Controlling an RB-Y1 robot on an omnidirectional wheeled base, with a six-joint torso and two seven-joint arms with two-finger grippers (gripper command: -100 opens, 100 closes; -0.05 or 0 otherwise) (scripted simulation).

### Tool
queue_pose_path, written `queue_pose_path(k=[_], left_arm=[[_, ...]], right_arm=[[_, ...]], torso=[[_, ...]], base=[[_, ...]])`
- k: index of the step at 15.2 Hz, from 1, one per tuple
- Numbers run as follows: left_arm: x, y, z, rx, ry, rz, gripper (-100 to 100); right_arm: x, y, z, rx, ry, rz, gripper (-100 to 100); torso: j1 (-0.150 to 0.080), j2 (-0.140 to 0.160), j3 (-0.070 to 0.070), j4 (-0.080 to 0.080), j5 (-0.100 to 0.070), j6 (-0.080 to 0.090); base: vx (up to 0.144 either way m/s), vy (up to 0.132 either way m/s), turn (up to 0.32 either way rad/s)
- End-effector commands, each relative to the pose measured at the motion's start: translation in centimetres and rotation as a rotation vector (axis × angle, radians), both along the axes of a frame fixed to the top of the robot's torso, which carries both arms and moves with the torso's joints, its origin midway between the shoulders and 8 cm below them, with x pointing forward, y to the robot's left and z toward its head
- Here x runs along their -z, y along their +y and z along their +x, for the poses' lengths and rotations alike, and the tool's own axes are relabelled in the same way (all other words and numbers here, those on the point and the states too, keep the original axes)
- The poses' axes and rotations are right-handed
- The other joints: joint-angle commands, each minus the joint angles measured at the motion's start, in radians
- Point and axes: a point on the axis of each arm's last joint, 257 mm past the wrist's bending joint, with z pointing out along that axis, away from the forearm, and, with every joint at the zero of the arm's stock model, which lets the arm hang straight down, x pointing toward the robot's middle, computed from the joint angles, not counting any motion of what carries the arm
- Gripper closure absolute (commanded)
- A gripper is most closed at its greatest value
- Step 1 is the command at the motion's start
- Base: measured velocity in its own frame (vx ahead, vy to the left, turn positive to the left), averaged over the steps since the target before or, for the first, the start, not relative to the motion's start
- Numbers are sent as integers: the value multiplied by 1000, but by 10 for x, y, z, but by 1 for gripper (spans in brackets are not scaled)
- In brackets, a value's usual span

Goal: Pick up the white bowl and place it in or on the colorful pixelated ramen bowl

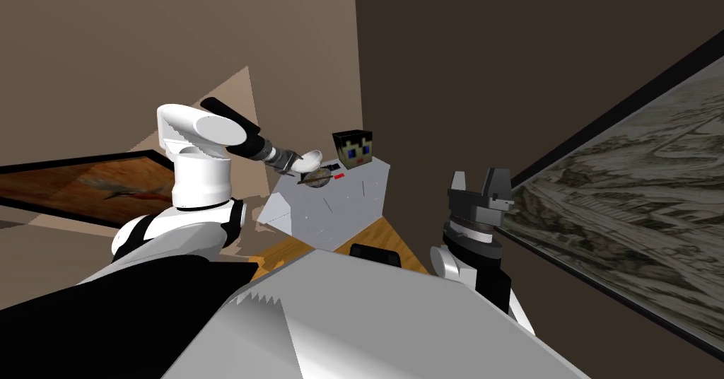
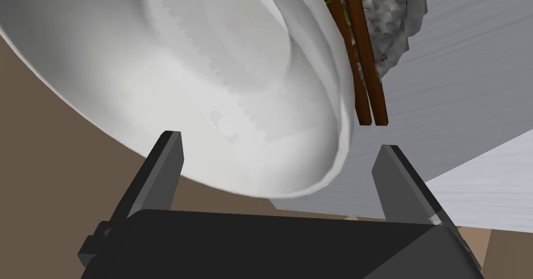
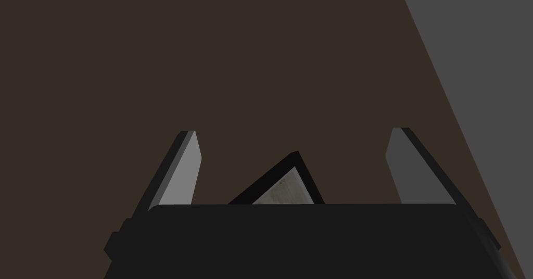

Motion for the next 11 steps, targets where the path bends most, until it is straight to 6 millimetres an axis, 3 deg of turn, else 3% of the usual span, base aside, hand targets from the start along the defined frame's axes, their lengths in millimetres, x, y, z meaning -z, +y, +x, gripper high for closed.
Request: queue_pose_path(k=[1, 11], left_arm=[[-6, 1, 0, 2, -3, 2, -100], [-28, 1, -8, 5, 4, -1, -100]], right_arm=[[0, 0, 0, 0, 0, 0, 0], [0, 0, 0, 0, 0, 0, 0]], torso=[[0, 0, 0, 0, 0, 0], [0, -1, 0, 0, 0, 0]], base=[[24, 7, 4], [22, 7, 2]])
